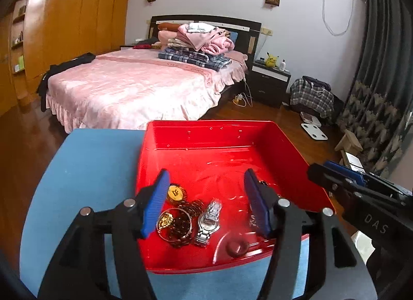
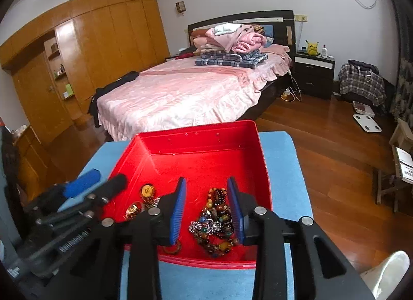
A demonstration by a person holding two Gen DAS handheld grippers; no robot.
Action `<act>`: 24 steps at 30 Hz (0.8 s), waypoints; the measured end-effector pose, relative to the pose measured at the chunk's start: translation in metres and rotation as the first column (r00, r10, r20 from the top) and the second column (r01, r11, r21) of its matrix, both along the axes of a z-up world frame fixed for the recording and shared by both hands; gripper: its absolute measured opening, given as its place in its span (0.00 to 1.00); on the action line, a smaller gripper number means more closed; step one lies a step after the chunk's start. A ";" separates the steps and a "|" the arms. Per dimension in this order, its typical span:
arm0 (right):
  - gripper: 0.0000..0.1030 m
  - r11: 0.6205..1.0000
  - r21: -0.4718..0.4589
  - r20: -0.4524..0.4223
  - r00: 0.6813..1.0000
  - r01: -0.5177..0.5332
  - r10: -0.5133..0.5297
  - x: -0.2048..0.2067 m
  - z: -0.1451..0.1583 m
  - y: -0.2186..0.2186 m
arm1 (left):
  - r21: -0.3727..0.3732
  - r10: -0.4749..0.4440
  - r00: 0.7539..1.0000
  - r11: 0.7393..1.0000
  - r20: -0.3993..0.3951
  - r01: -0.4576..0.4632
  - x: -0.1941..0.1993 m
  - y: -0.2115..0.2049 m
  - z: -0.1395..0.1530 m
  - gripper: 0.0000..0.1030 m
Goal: Organize jewelry
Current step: 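Withdraw both grippers up and away from the tin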
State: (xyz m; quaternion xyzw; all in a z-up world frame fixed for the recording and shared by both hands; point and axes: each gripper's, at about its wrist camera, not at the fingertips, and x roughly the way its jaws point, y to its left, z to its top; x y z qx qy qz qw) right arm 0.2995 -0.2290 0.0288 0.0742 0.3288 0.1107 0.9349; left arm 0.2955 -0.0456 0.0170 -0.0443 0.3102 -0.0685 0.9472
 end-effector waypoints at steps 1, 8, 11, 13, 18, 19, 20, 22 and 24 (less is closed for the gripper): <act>0.43 1.000 0.001 0.000 1.000 0.004 -0.004 -0.001 -0.001 -0.001 | -0.002 0.001 1.000 1.000 0.002 -0.001 0.000 0.002 0.001 0.57; 0.56 1.000 0.003 0.017 1.000 0.022 -0.022 -0.015 0.001 -0.009 | 0.017 0.013 0.999 1.000 0.037 -0.014 -0.018 0.008 0.009 0.67; 0.60 1.000 0.001 0.027 0.999 0.022 -0.022 -0.021 0.005 -0.010 | 0.022 0.021 0.999 1.000 0.046 -0.022 -0.027 0.009 0.013 0.74; 0.61 1.000 0.003 0.033 0.999 0.018 -0.018 -0.025 0.007 -0.011 | 0.031 0.026 0.998 0.999 0.057 -0.028 -0.035 0.008 0.016 0.76; 0.75 1.000 0.021 0.059 0.998 0.000 -0.001 -0.041 0.015 -0.015 | 0.045 0.030 0.996 0.998 0.087 -0.034 -0.053 0.014 0.022 0.87; 0.82 1.000 0.026 0.066 0.998 -0.005 0.003 -0.045 0.017 -0.015 | 0.043 0.033 0.995 0.998 0.096 -0.037 -0.060 0.016 0.024 0.87; 0.89 0.999 0.037 0.076 0.997 -0.012 0.009 -0.050 0.020 -0.016 | 0.041 0.034 0.994 0.998 0.101 -0.038 -0.063 0.017 0.026 0.88; 0.95 0.998 0.058 0.093 0.996 -0.023 0.017 -0.058 0.024 -0.018 | 0.032 0.042 0.993 0.998 0.110 -0.046 -0.071 0.022 0.029 0.92; 0.95 0.997 0.069 0.105 0.994 -0.031 0.024 -0.066 0.028 -0.017 | 0.030 0.054 0.991 0.998 0.124 -0.058 -0.081 0.026 0.033 0.93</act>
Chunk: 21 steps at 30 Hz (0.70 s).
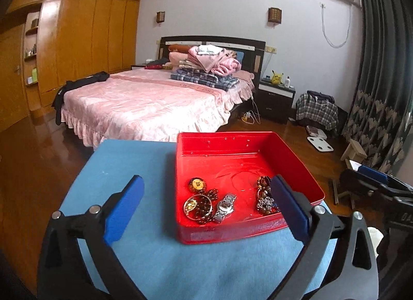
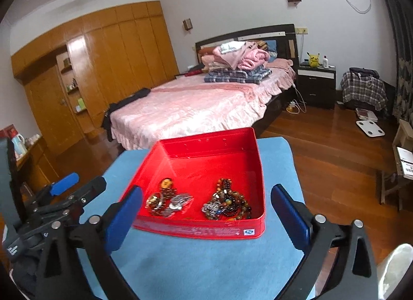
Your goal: Organize jewelry
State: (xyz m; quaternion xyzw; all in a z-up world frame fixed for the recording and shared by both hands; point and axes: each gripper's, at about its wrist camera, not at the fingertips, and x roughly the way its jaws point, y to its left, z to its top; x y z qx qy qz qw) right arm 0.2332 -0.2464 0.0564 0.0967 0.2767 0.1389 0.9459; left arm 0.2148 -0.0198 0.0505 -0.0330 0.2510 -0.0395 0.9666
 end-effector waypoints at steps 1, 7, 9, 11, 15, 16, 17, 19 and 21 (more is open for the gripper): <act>0.95 1.000 0.002 0.007 1.000 -0.004 0.004 -0.005 0.002 -0.001 | -0.001 0.001 1.000 1.000 0.005 -0.001 -0.002 0.002 0.002 0.93; 0.95 1.000 -0.005 0.041 0.999 -0.004 0.004 -0.028 0.013 0.000 | 0.022 0.009 0.999 1.000 0.038 -0.010 -0.025 0.002 0.017 0.95; 0.95 1.000 -0.012 0.050 0.999 -0.005 0.005 -0.033 0.016 -0.001 | 0.030 0.003 0.999 1.000 0.050 -0.005 -0.032 0.001 0.021 0.95; 0.95 1.000 -0.015 0.057 0.998 -0.008 0.009 -0.038 0.019 -0.001 | 0.032 -0.003 0.998 0.999 0.060 0.001 -0.040 0.000 0.025 0.95; 0.95 1.000 -0.020 0.066 0.998 -0.014 0.015 -0.045 0.023 0.000 | 0.024 -0.008 0.997 1.000 0.075 0.007 -0.053 -0.003 0.031 0.95; 0.95 1.000 -0.021 0.068 0.998 -0.014 0.016 -0.046 0.024 0.000 | 0.028 -0.009 0.997 1.000 0.080 0.007 -0.055 -0.004 0.032 0.95; 0.95 1.000 -0.021 0.071 0.997 -0.013 0.015 -0.049 0.025 -0.001 | 0.032 -0.009 0.997 0.999 0.083 0.006 -0.057 -0.005 0.033 0.95; 0.95 1.000 -0.020 0.077 0.997 -0.013 0.014 -0.052 0.027 -0.002 | 0.041 -0.011 0.996 0.999 0.088 0.007 -0.060 -0.007 0.036 0.95; 0.95 1.000 -0.019 0.082 0.997 -0.012 0.013 -0.055 0.029 -0.003 | 0.040 -0.013 0.996 0.999 0.093 0.009 -0.063 -0.008 0.037 0.95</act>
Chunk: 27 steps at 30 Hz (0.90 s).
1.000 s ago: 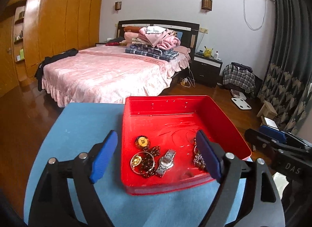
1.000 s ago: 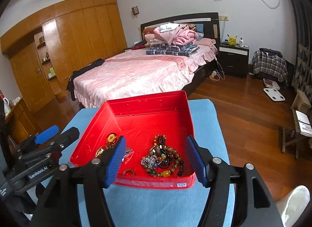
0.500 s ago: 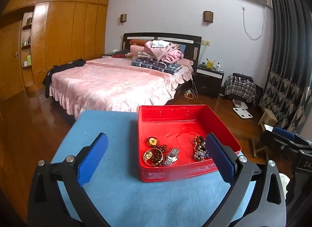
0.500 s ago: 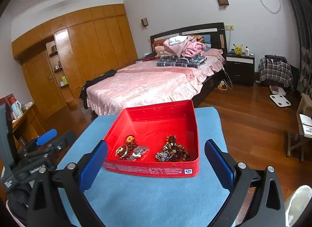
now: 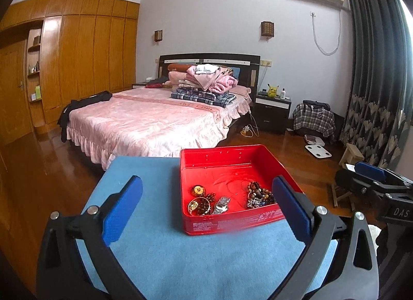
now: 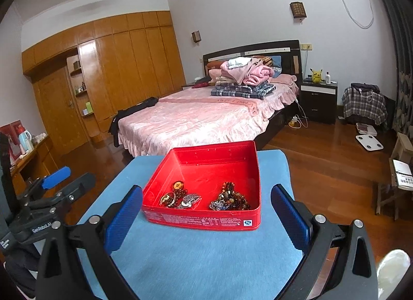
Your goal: Organize jewelry
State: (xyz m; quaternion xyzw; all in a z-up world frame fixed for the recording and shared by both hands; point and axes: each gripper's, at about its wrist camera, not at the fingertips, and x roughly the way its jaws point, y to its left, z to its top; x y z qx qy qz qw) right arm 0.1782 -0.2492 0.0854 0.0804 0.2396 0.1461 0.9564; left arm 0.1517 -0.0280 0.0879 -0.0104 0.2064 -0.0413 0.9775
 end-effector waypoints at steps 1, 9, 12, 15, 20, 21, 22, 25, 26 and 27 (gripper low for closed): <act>0.95 1.000 0.000 0.003 1.000 0.000 0.000 -0.001 0.002 0.000 | 0.001 0.000 1.000 1.000 0.003 0.000 -0.001 -0.001 0.001 0.95; 0.95 1.000 -0.003 0.024 1.000 -0.001 0.001 -0.008 0.008 -0.001 | 0.004 -0.001 1.000 1.000 0.019 0.001 -0.005 0.000 0.006 0.95; 0.95 1.000 -0.007 0.027 1.000 -0.004 0.004 -0.009 0.009 -0.002 | 0.002 -0.002 1.000 1.000 0.016 0.002 -0.005 0.000 0.006 0.95; 0.95 1.000 -0.010 0.027 1.000 -0.003 0.003 -0.009 0.008 -0.001 | 0.003 -0.003 1.000 1.000 0.017 0.003 -0.006 -0.001 0.007 0.95; 0.95 1.000 -0.013 0.028 1.000 -0.004 0.004 -0.009 0.009 -0.001 | 0.002 0.001 1.000 1.000 0.018 -0.001 -0.008 -0.001 0.007 0.95; 0.95 1.000 -0.014 0.028 1.000 -0.005 0.005 -0.009 0.009 -0.001 | 0.002 0.000 1.000 1.000 0.018 0.000 -0.008 0.000 0.007 0.95; 0.95 1.000 -0.014 0.027 1.000 -0.004 0.005 -0.009 0.010 -0.001 | 0.003 0.000 1.000 1.000 0.019 0.000 -0.008 0.000 0.007 0.95; 0.95 1.000 -0.012 0.026 1.000 -0.005 0.005 -0.009 0.010 -0.001 | 0.003 0.003 1.000 1.000 0.020 -0.003 -0.008 0.001 0.008 0.95; 0.95 1.000 -0.014 0.027 1.000 -0.004 0.005 -0.009 0.009 -0.001 | 0.001 0.004 1.000 1.000 0.020 -0.004 -0.008 0.002 0.008 0.95; 0.95 1.000 -0.014 0.028 1.000 -0.005 0.005 -0.009 0.010 -0.001 | 0.000 0.004 1.000 1.000 0.019 -0.004 -0.009 0.002 0.009 0.95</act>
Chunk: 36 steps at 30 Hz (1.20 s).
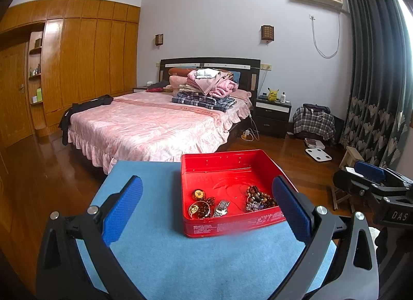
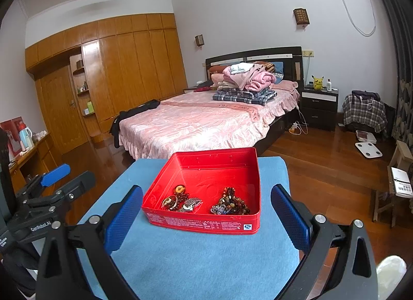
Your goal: Organize jewelry
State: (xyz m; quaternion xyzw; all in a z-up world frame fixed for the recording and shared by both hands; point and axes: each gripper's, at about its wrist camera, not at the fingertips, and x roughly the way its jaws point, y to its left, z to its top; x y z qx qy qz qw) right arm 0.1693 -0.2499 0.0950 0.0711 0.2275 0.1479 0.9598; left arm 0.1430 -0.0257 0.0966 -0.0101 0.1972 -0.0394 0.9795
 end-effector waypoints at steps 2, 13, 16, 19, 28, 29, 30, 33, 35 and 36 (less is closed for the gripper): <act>0.95 1.000 0.000 -0.001 1.000 -0.001 0.001 0.000 0.000 0.000 | 0.001 0.001 1.000 1.000 0.001 -0.001 0.000 0.000 0.000 0.95; 0.95 1.000 -0.001 -0.001 1.000 0.000 0.000 0.000 0.000 0.002 | 0.001 0.004 1.000 1.000 0.004 -0.004 0.000 0.001 -0.001 0.95; 0.95 1.000 0.000 -0.002 1.000 0.001 -0.001 0.000 0.000 0.002 | 0.004 0.002 1.000 1.000 0.005 -0.002 -0.002 0.000 -0.001 0.95; 0.95 1.000 -0.001 -0.004 1.000 0.003 -0.003 0.000 -0.002 0.001 | 0.002 0.002 1.000 1.000 0.003 -0.002 -0.002 -0.001 -0.001 0.95; 0.95 1.000 -0.008 -0.010 1.000 0.004 -0.004 0.001 -0.007 0.003 | 0.005 -0.004 1.000 1.000 0.002 0.004 -0.001 -0.003 -0.001 0.95; 0.95 1.000 -0.009 -0.010 1.000 0.004 -0.004 0.001 -0.007 0.002 | 0.004 -0.004 1.000 1.000 0.002 0.004 -0.001 -0.003 -0.001 0.95; 0.95 1.000 -0.009 -0.011 1.000 0.004 -0.004 0.001 -0.007 0.002 | 0.003 -0.004 1.000 1.000 0.001 0.004 -0.001 -0.003 -0.001 0.95; 0.95 1.000 -0.011 -0.013 1.000 0.006 -0.006 0.000 -0.011 0.000 | -0.004 -0.006 1.000 1.000 0.001 0.006 0.001 -0.003 -0.002 0.95; 0.95 1.000 -0.013 -0.014 1.000 0.007 -0.007 0.001 -0.012 0.000 | -0.006 -0.005 1.000 1.000 0.001 0.005 0.001 -0.002 -0.003 0.95; 0.95 1.000 -0.013 -0.015 1.000 0.007 -0.007 0.001 -0.012 0.000 | -0.004 -0.003 1.000 1.000 0.000 0.003 0.001 -0.002 -0.003 0.95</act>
